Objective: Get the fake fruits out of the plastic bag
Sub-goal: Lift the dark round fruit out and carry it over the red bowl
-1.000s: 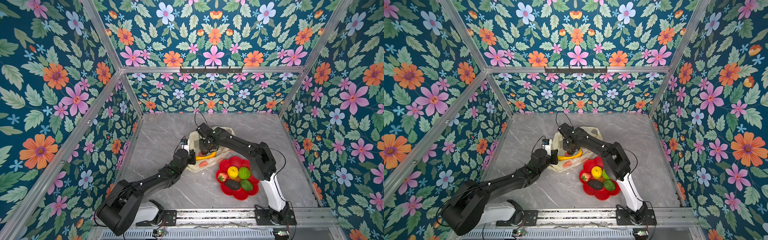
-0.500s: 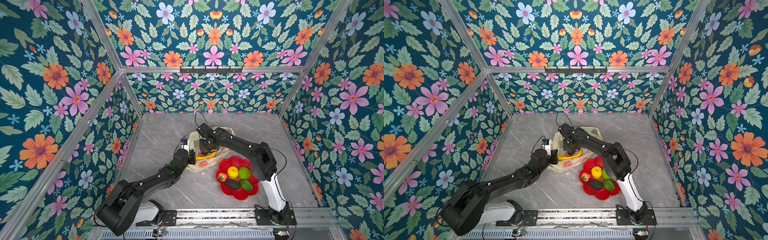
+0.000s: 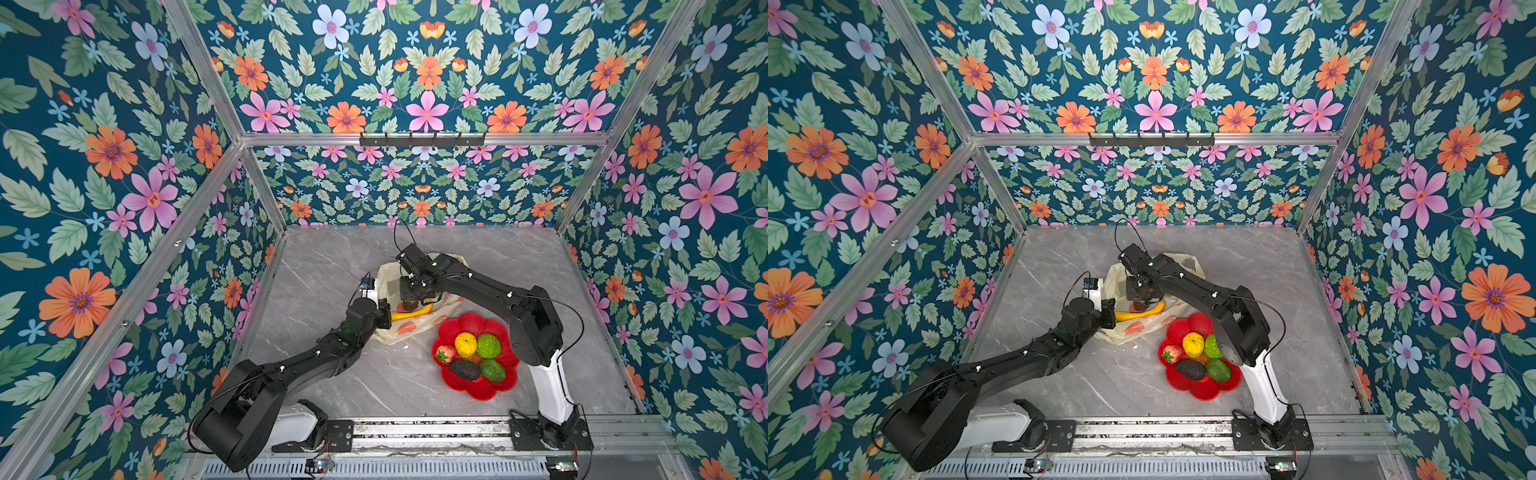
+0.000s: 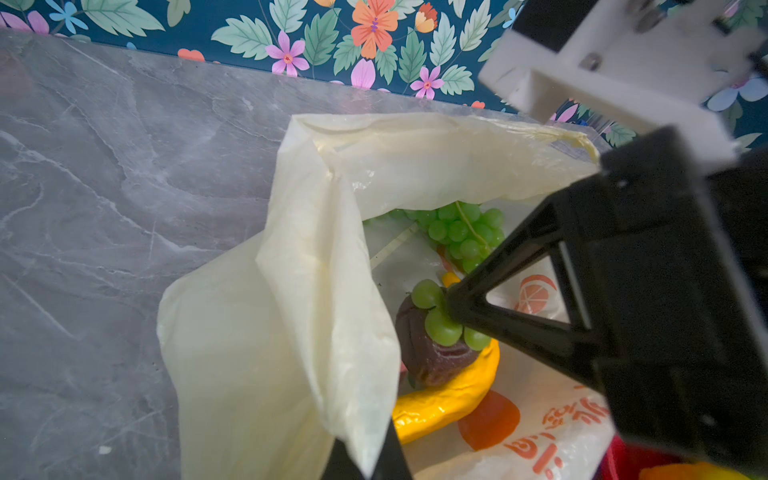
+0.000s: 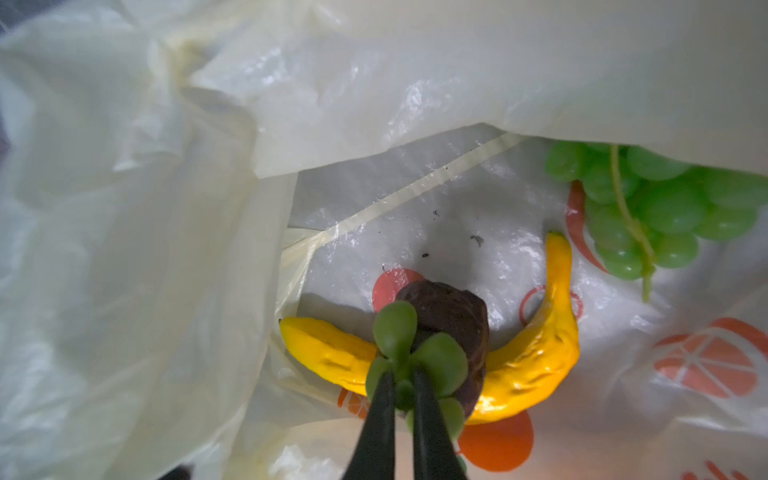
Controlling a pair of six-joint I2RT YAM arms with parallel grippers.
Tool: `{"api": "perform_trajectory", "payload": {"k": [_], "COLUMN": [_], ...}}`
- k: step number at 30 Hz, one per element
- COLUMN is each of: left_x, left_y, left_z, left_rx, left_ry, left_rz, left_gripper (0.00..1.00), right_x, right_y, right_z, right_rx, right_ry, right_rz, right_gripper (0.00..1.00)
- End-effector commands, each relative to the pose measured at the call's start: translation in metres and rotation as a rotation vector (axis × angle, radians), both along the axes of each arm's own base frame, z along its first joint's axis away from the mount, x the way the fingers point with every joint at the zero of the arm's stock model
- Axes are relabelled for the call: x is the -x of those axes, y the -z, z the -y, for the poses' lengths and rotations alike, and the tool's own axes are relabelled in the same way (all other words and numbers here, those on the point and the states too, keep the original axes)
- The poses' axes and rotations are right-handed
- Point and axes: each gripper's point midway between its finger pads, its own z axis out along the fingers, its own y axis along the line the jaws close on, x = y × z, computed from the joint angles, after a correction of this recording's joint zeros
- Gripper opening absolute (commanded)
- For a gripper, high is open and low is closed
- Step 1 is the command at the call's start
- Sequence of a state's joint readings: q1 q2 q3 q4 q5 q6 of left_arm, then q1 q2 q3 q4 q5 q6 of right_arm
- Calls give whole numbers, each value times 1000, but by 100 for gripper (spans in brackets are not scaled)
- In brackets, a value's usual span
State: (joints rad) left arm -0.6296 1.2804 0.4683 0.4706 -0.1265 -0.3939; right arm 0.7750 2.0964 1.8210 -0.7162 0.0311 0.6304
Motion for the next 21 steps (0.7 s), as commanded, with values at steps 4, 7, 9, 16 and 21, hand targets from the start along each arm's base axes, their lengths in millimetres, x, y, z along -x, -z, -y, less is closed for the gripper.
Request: {"api": "perform_trajectory", "payload": {"k": [4,7,9,16,21], "left_x": [-1,-1,-2,-2,-2], "left_y": [-1,-1,-1,-1,0], "left_z": [-1,-2,-2,-3,-3], "left_rx": [-6,-8,-7,-13,-14], "left_ry": [-6,-9,-9,-15,-14], "left_rz": [6,6,8,9,8], "left_gripper": [2,2,2,2,2], "right_x": [6,13,17,38,53], "right_y": [-37,-54,-67,-85,-89], "right_z": [4,13,22,60,92], "right_rx": [-48,-56,-58,-32,-45], "right_ry": [-25,-24,-22,-11,39], "right_rz": [59,87,113,146,154], "right_gripper": [5,5,5,5,5]}}
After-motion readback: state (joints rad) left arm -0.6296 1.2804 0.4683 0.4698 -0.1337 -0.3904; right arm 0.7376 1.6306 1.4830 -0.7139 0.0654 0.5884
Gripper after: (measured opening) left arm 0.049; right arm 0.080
